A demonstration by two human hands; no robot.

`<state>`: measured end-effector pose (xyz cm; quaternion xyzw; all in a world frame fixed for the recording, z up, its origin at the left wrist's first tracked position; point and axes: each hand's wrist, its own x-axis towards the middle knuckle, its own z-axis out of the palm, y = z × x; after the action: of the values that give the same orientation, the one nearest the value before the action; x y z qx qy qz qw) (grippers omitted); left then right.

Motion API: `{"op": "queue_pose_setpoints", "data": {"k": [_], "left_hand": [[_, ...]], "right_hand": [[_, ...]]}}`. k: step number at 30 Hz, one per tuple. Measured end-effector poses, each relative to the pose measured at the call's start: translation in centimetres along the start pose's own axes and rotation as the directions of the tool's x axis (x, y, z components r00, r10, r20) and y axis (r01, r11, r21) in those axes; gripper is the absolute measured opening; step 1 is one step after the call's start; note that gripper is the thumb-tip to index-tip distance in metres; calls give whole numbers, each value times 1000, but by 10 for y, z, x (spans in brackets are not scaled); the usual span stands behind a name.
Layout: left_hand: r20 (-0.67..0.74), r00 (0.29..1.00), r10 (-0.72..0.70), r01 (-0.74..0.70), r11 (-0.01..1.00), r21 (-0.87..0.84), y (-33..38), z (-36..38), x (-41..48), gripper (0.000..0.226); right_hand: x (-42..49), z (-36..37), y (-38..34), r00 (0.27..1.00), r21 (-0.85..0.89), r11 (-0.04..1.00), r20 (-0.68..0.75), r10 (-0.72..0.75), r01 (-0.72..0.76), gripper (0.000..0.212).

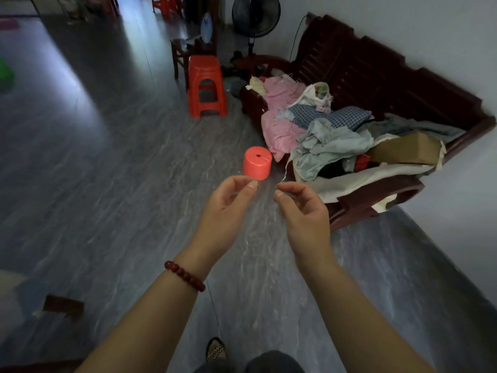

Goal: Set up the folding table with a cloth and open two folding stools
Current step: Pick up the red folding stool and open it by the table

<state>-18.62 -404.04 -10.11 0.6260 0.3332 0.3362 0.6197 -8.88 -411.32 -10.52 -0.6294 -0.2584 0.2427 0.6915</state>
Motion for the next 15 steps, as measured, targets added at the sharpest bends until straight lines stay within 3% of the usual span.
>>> {"op": "queue_pose_setpoints", "data": {"k": [15], "left_hand": [[6, 1000, -12, 13, 1000, -14, -17, 15, 255, 10]], "right_hand": [[246, 52, 48, 998, 47, 997, -16, 67, -66, 21]]}}
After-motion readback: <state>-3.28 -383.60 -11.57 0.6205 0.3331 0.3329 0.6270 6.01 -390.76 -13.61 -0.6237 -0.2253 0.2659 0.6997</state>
